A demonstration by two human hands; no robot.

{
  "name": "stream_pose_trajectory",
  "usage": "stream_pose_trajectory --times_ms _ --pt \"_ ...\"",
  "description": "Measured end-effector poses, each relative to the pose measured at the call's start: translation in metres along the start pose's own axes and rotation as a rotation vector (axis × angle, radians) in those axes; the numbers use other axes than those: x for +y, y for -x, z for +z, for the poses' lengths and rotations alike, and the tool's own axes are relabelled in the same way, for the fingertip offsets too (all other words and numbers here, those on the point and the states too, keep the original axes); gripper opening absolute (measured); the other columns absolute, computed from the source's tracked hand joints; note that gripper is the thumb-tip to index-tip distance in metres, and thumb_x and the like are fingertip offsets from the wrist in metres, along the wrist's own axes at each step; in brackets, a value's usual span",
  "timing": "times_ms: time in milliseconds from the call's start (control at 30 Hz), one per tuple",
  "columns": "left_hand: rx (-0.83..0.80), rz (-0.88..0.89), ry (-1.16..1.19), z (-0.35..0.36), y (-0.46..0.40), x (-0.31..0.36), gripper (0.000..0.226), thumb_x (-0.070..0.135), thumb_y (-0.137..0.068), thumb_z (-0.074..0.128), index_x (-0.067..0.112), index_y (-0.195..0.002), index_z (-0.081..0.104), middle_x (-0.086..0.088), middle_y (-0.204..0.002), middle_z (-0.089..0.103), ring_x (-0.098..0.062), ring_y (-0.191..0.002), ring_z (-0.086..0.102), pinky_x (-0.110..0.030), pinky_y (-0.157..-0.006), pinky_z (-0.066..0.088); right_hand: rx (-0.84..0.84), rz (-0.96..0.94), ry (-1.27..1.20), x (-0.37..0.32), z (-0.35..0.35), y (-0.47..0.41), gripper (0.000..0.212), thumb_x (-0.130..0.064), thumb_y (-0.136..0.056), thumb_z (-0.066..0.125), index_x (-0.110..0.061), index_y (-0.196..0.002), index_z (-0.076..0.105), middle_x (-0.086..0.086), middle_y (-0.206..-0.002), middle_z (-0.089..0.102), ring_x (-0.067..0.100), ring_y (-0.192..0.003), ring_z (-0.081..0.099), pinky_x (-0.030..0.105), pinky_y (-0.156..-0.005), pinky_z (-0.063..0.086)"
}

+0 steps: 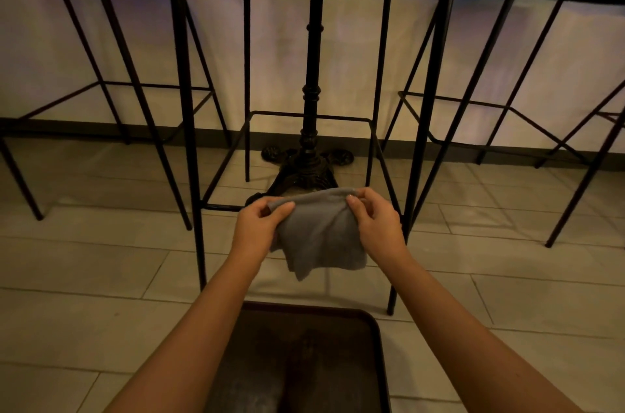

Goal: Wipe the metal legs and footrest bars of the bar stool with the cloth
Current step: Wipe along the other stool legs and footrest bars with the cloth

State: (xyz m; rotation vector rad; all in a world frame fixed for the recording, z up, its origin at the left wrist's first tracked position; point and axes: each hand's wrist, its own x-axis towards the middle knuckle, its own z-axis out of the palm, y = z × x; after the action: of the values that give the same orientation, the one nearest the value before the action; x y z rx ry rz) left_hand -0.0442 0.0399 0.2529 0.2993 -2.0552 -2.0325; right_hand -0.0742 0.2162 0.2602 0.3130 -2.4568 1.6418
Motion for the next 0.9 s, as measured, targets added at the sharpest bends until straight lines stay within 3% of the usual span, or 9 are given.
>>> stream_pose_trajectory --times_ms 100,233,333,433,533,667,767,833,900 --pt "0.09 -0.037 0.124 0.012 0.005 0.001 0.014 0.025 -0.089 0.055 0.016 -0.099 0.059 -0.002 -0.099 0.061 -0.016 -0.093 0.057 -0.015 -0.052 0.049 0.072 -0.017 -0.012 -0.003 0.009 0.002 0.014 -0.03 -0.096 0.043 -0.021 -0.093 0.053 -0.004 -0.078 0.06 0.0 -0.07 0.055 0.005 -0.052 0.04" --pt "0.167 -0.042 0.15 0.021 0.004 0.002 0.016 0.038 -0.092 0.046 0.026 -0.091 0.057 -0.002 -0.104 0.06 -0.019 -0.099 0.057 -0.037 -0.075 0.054 0.164 -0.038 -0.021 -0.007 0.02 0.001 0.018 -0.031 -0.097 0.041 -0.017 -0.091 0.051 -0.003 -0.069 0.055 0.004 -0.057 0.052 0.01 -0.046 0.04" --pt "0.139 -0.091 0.206 0.025 0.007 0.003 0.016 0.036 -0.087 0.055 0.027 -0.099 0.049 -0.001 -0.106 0.058 -0.021 -0.103 0.058 -0.047 -0.085 0.052 0.225 -0.02 -0.021 -0.01 0.027 -0.002 0.019 -0.031 -0.097 0.04 -0.017 -0.089 0.05 -0.004 -0.066 0.052 0.004 -0.053 0.048 0.013 -0.043 0.039" --pt "0.183 -0.132 0.302 0.027 0.011 -0.003 0.033 0.021 -0.083 0.064 0.024 -0.104 0.04 -0.002 -0.103 0.06 -0.022 -0.099 0.06 -0.041 -0.075 0.054 0.251 -0.022 -0.017 -0.012 0.029 -0.005 0.02 -0.031 -0.097 0.04 -0.017 -0.088 0.049 -0.005 -0.066 0.05 0.004 -0.053 0.046 0.014 -0.043 0.038" --pt "0.301 -0.083 0.23 0.027 0.014 -0.004 0.027 0.018 -0.084 0.062 0.013 -0.106 0.046 -0.004 -0.099 0.062 -0.022 -0.097 0.06 -0.029 -0.068 0.052 0.239 -0.035 -0.022 -0.013 0.03 -0.005 0.019 -0.031 -0.097 0.041 -0.017 -0.087 0.049 -0.005 -0.066 0.051 0.003 -0.054 0.047 0.012 -0.044 0.039" --pt "0.338 -0.053 0.151 0.027 0.011 0.002 0.023 0.021 -0.085 0.062 0.009 -0.104 0.055 -0.003 -0.095 0.064 -0.019 -0.095 0.061 -0.043 -0.085 0.053 0.225 -0.037 0.008 -0.013 0.027 -0.005 0.019 -0.032 -0.097 0.041 -0.018 -0.088 0.05 -0.006 -0.068 0.052 0.004 -0.058 0.05 0.014 -0.048 0.042" --pt "0.348 0.002 0.091 0.026 0.007 0.009 0.004 0.023 -0.088 0.058 0.02 -0.09 0.055 -0.002 -0.091 0.061 -0.015 -0.086 0.058 -0.048 -0.085 0.052 0.234 -0.065 0.052 -0.012 0.024 -0.005 0.02 -0.032 -0.097 0.041 -0.016 -0.091 0.051 -0.006 -0.068 0.052 0.005 -0.059 0.051 0.019 -0.051 0.043" --pt "0.362 0.049 0.074 0.027 0.006 0.013 0.011 0.024 -0.091 0.052 0.029 -0.082 0.049 -0.005 -0.094 0.061 -0.015 -0.086 0.058 -0.042 -0.079 0.054 0.242 -0.086 0.113 -0.009 0.024 -0.003 0.021 -0.032 -0.097 0.04 -0.015 -0.093 0.05 -0.007 -0.065 0.051 0.004 -0.056 0.049 0.019 -0.049 0.041" --pt "0.37 0.1 0.045 0.03 0.006 0.018 0.006 0.026 -0.094 0.047 0.028 -0.088 0.047 -0.009 -0.096 0.062 -0.014 -0.083 0.057 -0.029 -0.067 0.05 0.257 -0.091 0.161 -0.006 0.024 -0.001 0.022 -0.034 -0.097 0.038 -0.015 -0.094 0.049 -0.006 -0.062 0.049 0.005 -0.053 0.048 0.021 -0.046 0.04"
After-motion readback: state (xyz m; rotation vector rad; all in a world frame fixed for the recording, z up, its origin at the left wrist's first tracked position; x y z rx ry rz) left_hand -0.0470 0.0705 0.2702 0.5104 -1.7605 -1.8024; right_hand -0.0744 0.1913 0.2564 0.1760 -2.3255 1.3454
